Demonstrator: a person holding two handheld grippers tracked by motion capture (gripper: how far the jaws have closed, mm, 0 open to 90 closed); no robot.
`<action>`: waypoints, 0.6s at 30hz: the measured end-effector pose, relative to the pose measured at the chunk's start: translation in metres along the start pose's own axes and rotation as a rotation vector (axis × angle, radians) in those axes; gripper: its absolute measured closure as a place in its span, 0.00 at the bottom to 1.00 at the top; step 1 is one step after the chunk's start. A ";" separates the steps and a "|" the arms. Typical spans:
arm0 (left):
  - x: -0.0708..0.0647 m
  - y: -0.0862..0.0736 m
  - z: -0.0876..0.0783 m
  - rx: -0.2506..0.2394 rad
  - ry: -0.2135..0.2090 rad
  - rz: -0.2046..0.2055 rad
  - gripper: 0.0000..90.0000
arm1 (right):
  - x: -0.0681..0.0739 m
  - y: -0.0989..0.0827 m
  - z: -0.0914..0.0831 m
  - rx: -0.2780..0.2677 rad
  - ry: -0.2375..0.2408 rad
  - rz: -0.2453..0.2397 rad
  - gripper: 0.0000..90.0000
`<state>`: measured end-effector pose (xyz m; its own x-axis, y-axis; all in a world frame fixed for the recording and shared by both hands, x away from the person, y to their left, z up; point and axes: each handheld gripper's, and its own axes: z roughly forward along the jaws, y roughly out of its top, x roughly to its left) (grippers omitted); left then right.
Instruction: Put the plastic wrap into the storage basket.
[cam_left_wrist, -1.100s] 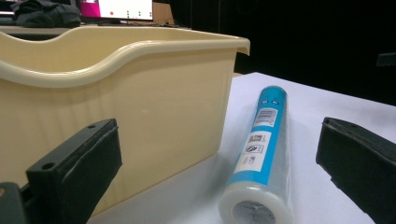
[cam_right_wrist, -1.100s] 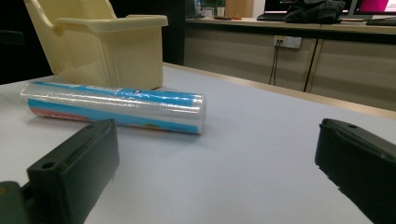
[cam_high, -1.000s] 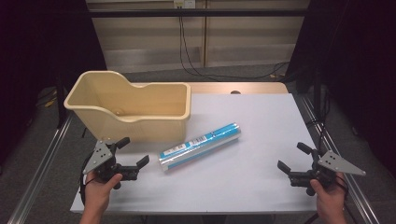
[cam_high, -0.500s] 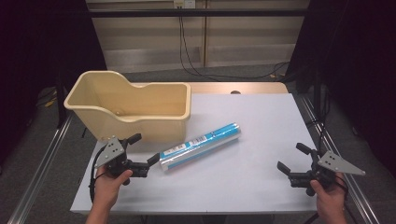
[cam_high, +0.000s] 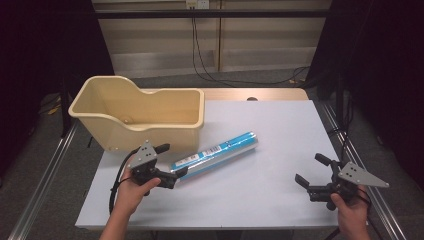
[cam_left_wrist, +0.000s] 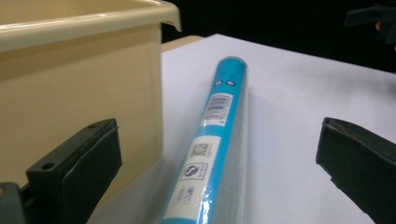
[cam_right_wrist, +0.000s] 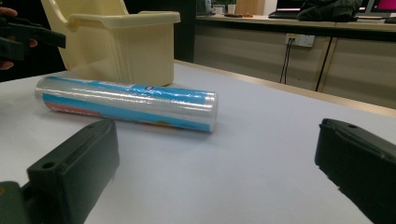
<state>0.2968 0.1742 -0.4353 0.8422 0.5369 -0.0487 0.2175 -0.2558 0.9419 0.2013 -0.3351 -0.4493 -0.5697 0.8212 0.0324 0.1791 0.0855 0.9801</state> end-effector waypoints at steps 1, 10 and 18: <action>-0.001 0.001 0.003 0.017 -0.012 -0.002 0.00 | 0.000 0.000 0.000 0.000 0.000 0.000 0.00; -0.005 0.013 0.029 0.134 -0.037 0.008 0.00 | -0.001 -0.001 -0.001 0.005 0.003 0.001 0.00; -0.012 0.030 0.057 0.332 -0.036 0.012 0.00 | -0.002 -0.001 -0.001 0.008 0.009 0.008 0.00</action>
<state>0.3214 0.1142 -0.4250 0.8613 0.5050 -0.0560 0.3518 -0.5132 0.7828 0.2013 -0.3370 -0.4501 -0.5751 0.8170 0.0420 0.1898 0.0833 0.9783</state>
